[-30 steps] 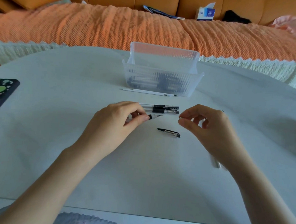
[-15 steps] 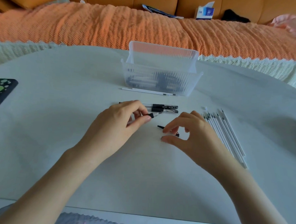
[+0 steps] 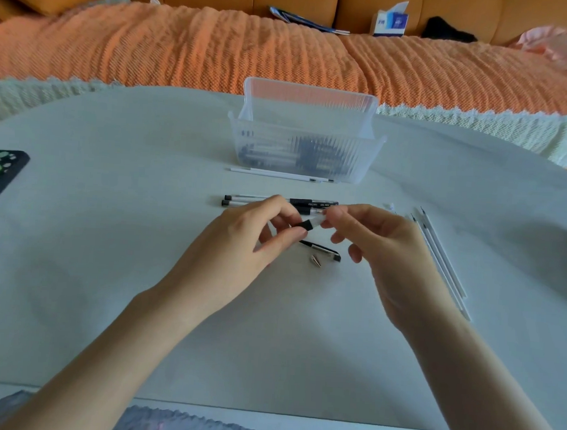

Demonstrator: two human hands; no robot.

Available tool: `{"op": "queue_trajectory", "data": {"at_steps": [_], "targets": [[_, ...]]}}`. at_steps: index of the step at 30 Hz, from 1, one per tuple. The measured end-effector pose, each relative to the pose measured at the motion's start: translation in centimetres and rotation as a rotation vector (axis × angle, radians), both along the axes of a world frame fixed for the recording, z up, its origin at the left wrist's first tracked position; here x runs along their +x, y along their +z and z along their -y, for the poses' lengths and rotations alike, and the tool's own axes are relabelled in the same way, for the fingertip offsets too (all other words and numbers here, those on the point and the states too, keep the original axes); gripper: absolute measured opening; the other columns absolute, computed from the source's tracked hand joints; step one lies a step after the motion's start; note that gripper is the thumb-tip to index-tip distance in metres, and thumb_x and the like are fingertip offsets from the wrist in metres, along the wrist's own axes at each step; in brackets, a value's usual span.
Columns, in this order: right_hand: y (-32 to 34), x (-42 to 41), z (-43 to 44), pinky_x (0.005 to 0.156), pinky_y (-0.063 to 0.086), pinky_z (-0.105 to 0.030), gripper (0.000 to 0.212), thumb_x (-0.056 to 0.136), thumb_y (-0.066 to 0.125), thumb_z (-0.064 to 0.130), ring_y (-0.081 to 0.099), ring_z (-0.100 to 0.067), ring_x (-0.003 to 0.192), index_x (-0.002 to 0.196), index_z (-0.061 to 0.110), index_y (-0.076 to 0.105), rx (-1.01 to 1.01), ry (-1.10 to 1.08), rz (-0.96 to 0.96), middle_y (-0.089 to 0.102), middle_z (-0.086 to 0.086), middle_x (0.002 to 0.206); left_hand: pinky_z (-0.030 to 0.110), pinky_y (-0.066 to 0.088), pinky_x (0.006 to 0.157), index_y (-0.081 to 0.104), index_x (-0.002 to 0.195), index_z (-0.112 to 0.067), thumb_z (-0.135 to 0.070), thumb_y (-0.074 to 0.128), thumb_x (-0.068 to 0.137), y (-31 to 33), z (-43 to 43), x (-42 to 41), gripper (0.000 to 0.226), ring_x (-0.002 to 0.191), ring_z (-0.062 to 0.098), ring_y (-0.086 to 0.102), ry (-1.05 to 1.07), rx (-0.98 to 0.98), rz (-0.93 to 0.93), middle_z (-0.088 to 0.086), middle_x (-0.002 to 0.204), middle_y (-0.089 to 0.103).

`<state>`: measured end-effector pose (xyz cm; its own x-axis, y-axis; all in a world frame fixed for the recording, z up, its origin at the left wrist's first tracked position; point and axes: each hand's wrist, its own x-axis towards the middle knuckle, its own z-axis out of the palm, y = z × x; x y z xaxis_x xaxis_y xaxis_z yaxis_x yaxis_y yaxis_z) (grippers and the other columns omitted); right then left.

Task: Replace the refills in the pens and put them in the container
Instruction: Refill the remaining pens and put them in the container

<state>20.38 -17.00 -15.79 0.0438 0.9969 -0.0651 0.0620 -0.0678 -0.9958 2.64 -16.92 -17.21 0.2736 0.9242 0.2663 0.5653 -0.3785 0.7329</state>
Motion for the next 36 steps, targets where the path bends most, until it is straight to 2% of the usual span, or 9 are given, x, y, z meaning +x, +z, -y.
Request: {"op": "queue_trajectory", "data": {"at_steps": [5,11,13,18,20,24,27,31,36], "targets": [[1.2,1.5,-0.9,0.045,0.034,-0.018,0.018,0.092,0.054,0.014,0.065,-0.012,0.062,0.078,0.009,0.063,0.068,-0.15,-0.194,0.074,-0.006,0.078,0.03,0.047,0.062,0.058,0.089,-0.026,-0.036,0.057,0.086,0.1,0.0,-0.3,0.01,0.059,0.011,0.056,0.006,-0.006,-0.013,-0.012,0.078,0.062],[1.9,5.4,-2.3,0.043,0.033,-0.016,0.018,0.09,0.059,0.018,0.044,-0.007,0.047,0.074,0.011,0.063,0.212,-0.384,-0.218,0.065,0.002,0.059,0.034,0.049,0.063,0.059,0.086,-0.029,-0.047,0.052,0.083,0.0,0.2,-0.4,0.019,0.062,0.007,0.054,-0.034,-0.008,-0.121,-0.014,0.075,0.06],[1.8,6.5,-2.5,0.042,0.033,-0.016,0.016,0.088,0.062,0.02,0.043,-0.007,0.044,0.074,0.011,0.065,0.204,-0.406,-0.075,0.063,0.004,0.055,0.033,0.048,0.064,0.059,0.086,-0.029,-0.047,0.052,0.083,0.0,0.2,-0.4,0.02,0.064,0.005,0.055,-0.038,-0.012,-0.129,-0.016,0.075,0.06],[0.5,7.6,-3.0,0.046,0.036,-0.01,0.018,0.082,0.066,0.024,0.046,-0.001,0.038,0.07,0.012,0.068,0.111,-0.324,0.558,0.06,0.016,0.046,0.033,0.048,0.065,0.059,0.085,-0.03,-0.042,0.057,0.085,0.0,0.1,-0.5,0.012,0.066,0.008,0.055,-0.032,-0.005,-0.135,-0.012,0.075,0.061],[0.1,7.4,-3.0,0.045,0.035,-0.007,0.018,0.082,0.064,0.025,0.052,0.001,0.045,0.07,0.013,0.067,0.062,-0.312,0.684,0.059,0.016,0.044,0.033,0.047,0.065,0.06,0.085,-0.03,-0.04,0.059,0.086,0.0,0.2,-0.5,0.011,0.066,0.009,0.054,-0.028,-0.009,-0.134,-0.013,0.075,0.06],[-0.4,6.5,-2.8,0.064,0.038,-0.029,0.014,0.083,0.063,0.031,0.058,-0.023,0.076,0.083,0.017,0.066,0.009,-0.342,0.872,0.066,0.002,0.078,0.031,0.046,0.065,0.06,0.085,-0.029,-0.04,0.059,0.086,0.1,0.2,-0.6,0.011,0.066,0.009,0.054,-0.025,-0.005,-0.134,-0.015,0.073,0.058],[-0.4,6.3,-2.7,0.065,0.032,-0.029,0.013,0.084,0.062,0.029,0.053,-0.022,0.08,0.091,0.018,0.065,0.04,-0.335,0.995,0.063,0.0,0.091,0.03,0.046,0.063,0.06,0.085,-0.03,-0.04,0.06,0.086,0.0,0.1,-0.7,0.01,0.067,0.01,0.054,-0.016,0.006,-0.13,-0.014,0.075,0.057],[-0.1,5.3,-3.5,0.064,0.035,-0.028,0.012,0.087,0.058,0.017,0.056,-0.019,0.077,0.093,0.022,0.068,0.234,-0.238,0.995,0.063,0.002,0.094,0.032,0.046,0.063,0.061,0.085,-0.029,-0.039,0.06,0.085,0.0,0.0,-0.9,0.01,0.07,0.011,0.053,-0.013,0.029,-0.125,-0.014,0.076,0.058],[-0.3,1.7,-6.8,0.082,0.044,-0.034,0.023,0.091,0.055,0.012,0.057,-0.021,0.098,0.106,0.022,0.069,0.378,0.063,1.092,0.066,0.0,0.106,0.035,0.048,0.066,0.061,0.085,-0.028,-0.039,0.062,0.086,-0.1,-0.1,-0.7,0.011,0.07,0.011,0.053,-0.007,0.058,-0.125,-0.012,0.076,0.059]]}}
